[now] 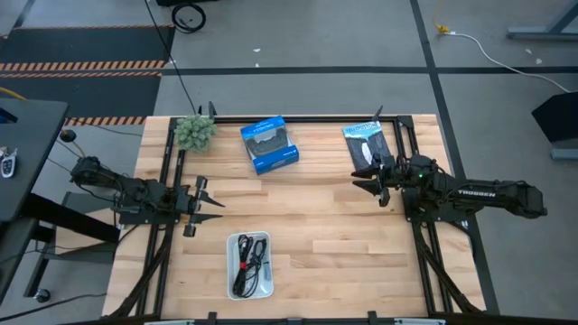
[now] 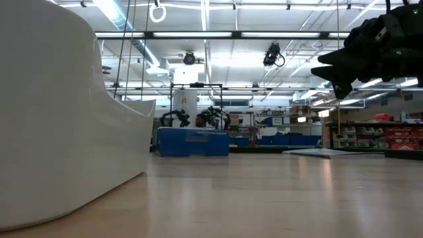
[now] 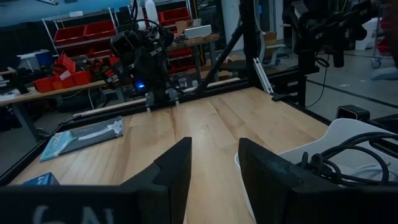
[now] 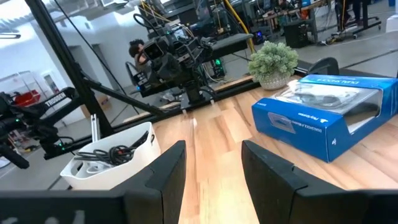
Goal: Pick and place USB-C Cables
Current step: Return to Home Position
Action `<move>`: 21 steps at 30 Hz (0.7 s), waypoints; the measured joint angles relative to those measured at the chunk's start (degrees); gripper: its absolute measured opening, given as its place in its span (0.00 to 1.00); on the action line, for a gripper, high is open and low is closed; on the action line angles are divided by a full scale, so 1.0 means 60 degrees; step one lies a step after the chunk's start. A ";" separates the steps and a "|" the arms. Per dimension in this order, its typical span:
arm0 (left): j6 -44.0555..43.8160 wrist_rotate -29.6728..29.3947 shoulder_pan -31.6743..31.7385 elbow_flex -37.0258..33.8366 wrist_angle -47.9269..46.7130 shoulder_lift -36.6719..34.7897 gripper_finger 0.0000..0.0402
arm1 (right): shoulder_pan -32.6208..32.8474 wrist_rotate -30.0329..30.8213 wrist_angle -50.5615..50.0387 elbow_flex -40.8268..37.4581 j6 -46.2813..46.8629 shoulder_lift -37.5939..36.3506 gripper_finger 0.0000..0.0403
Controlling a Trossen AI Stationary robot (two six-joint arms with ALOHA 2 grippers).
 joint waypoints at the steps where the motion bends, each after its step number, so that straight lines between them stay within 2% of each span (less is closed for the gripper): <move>1: -0.0003 -0.0001 0.0000 -0.0001 0.0000 0.0000 0.35 | 0.0000 0.0000 0.0000 0.0000 0.0000 0.0000 0.40; 15: -0.0004 0.0000 -0.0003 -0.0001 0.0000 0.0000 0.35 | 0.0000 0.0000 -0.0019 0.0000 -0.0018 -0.0008 0.40; 21: 0.0000 -0.0001 -0.0002 -0.0003 0.0000 0.0000 0.35 | 0.0213 0.0000 0.0023 0.0000 -0.0022 -0.1386 0.40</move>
